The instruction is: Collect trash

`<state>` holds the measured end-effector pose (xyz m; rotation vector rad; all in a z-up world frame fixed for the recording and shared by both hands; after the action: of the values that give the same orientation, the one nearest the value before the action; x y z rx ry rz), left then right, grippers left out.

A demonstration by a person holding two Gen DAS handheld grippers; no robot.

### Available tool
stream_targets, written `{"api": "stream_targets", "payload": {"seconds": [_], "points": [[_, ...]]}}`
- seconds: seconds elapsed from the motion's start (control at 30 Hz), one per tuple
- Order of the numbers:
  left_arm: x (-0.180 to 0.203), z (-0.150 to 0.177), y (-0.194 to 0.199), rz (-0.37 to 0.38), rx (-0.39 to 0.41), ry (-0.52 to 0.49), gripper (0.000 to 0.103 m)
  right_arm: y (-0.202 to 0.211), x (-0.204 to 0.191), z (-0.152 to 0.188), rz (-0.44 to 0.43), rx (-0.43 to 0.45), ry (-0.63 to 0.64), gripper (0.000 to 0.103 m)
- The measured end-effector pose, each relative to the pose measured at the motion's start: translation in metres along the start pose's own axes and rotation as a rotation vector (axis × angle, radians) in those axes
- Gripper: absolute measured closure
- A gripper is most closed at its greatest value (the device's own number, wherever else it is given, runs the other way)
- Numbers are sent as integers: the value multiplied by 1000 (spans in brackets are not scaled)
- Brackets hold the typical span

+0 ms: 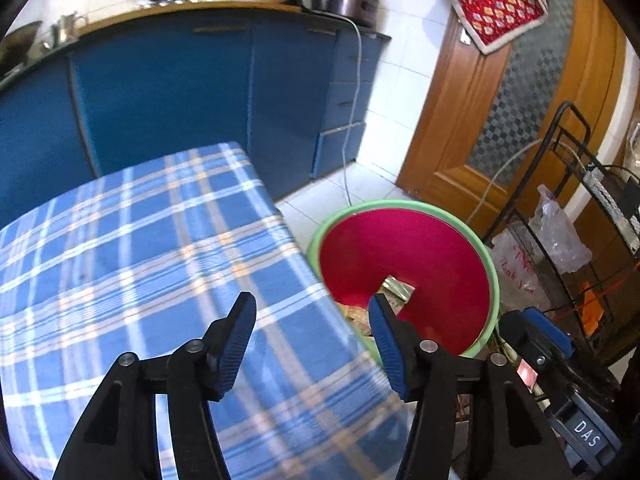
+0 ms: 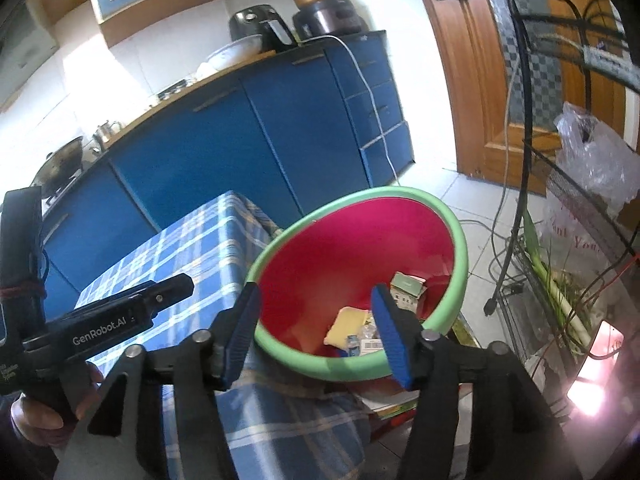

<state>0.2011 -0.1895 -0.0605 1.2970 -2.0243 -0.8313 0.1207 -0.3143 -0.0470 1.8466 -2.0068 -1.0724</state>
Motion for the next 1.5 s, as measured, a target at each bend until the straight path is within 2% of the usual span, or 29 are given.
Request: {"api": "stream_targets", "payload": {"seconds": [0.13,0.2,0.27,0.37,0.57,0.97,1.13,1.3,1.5], "points": [[-15,7,24,-32,29,19,38,16,-18,3,-4,14,31,38],[-26,12,38,-79,37,41,33,24,-26,5,1,22,41,35],[-35,17,50,-106,50,60,30,32,-33,8,12,30,51,27],[-47,25,68,-133,67,90,27,43,-47,14,12,31,77,25],[-61,41,93,-197,90,103,27,61,-68,26,24,35,116,21],[-79,72,127,-216,101,167,27,90,-92,41,35,63,167,18],[-81,73,140,-213,129,179,27,96,-93,44,47,62,166,18],[-85,72,150,-244,163,174,27,106,-96,42,46,89,172,17],[-83,73,154,-232,170,174,27,109,-102,44,44,92,188,17]]}}
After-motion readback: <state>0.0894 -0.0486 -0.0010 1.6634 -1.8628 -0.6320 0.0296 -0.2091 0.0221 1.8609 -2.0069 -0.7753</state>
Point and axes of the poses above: each gripper's, at about its wrist camera, not at the fingertips, and y roughly against the way its jaws point, x to its right, z to its underside, the point moved 9 cm from there along -y, roughly the way its jaws point, and after that the axes turned 4 degrees about -x, right-handed, at the moved point
